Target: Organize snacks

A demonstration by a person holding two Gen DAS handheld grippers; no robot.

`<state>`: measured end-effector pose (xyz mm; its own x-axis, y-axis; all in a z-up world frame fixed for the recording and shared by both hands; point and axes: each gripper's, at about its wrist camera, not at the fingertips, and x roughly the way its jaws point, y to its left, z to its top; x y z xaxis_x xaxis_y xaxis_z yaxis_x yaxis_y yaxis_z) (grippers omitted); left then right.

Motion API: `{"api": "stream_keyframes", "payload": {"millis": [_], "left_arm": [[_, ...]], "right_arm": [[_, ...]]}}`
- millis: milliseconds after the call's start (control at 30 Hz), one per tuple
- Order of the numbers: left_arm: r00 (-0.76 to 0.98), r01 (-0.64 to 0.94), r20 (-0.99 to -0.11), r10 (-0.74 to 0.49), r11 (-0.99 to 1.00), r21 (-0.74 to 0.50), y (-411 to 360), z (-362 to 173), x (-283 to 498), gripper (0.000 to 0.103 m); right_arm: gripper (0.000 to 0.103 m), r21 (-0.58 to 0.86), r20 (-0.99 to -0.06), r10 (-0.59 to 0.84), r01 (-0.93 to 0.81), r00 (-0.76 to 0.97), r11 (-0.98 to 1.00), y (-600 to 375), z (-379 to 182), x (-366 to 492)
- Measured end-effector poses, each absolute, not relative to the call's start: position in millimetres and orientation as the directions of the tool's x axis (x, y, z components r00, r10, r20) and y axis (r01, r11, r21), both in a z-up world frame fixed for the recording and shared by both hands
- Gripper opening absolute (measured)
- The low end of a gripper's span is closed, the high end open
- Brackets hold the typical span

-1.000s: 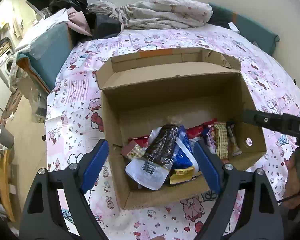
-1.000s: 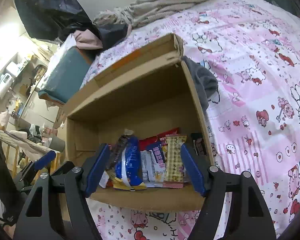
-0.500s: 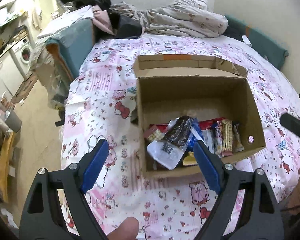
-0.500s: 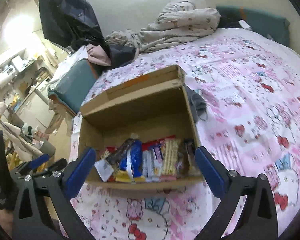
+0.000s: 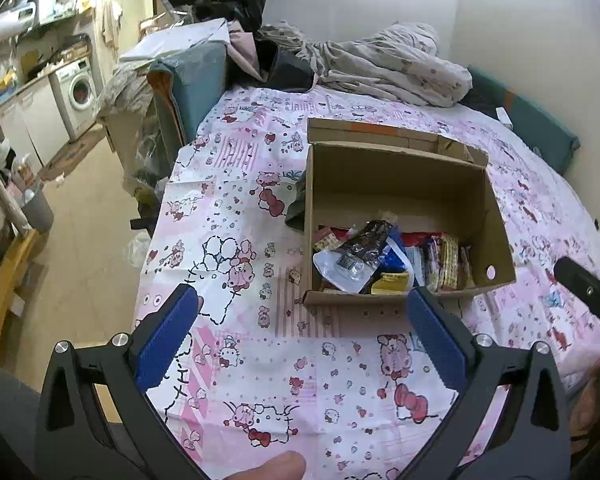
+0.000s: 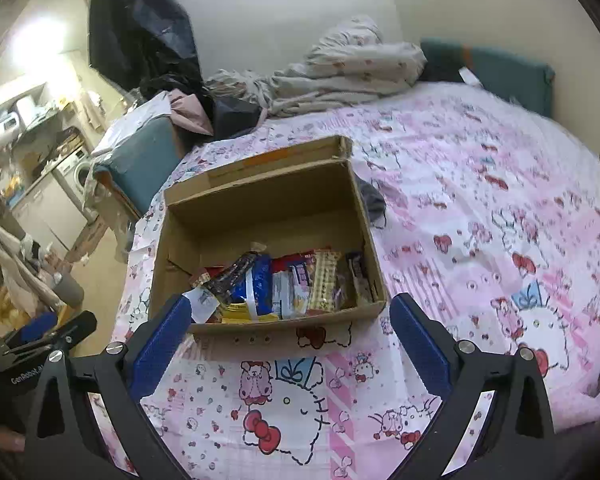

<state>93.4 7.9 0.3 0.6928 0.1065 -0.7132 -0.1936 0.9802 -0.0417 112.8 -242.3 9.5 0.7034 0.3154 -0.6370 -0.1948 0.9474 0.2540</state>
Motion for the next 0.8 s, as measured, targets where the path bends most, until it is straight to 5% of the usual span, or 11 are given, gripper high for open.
{"api": "stream_keyframes", "payload": {"millis": [800], "left_arm": [[0.714, -0.154, -0.697, 0.073, 0.986, -0.055, 0.0, 2.3, 94.9, 0.103]], "right_arm": [[0.102, 0.132, -0.683, 0.246, -0.214, 0.688, 0.968, -210.3, -12.6, 115.1]]}}
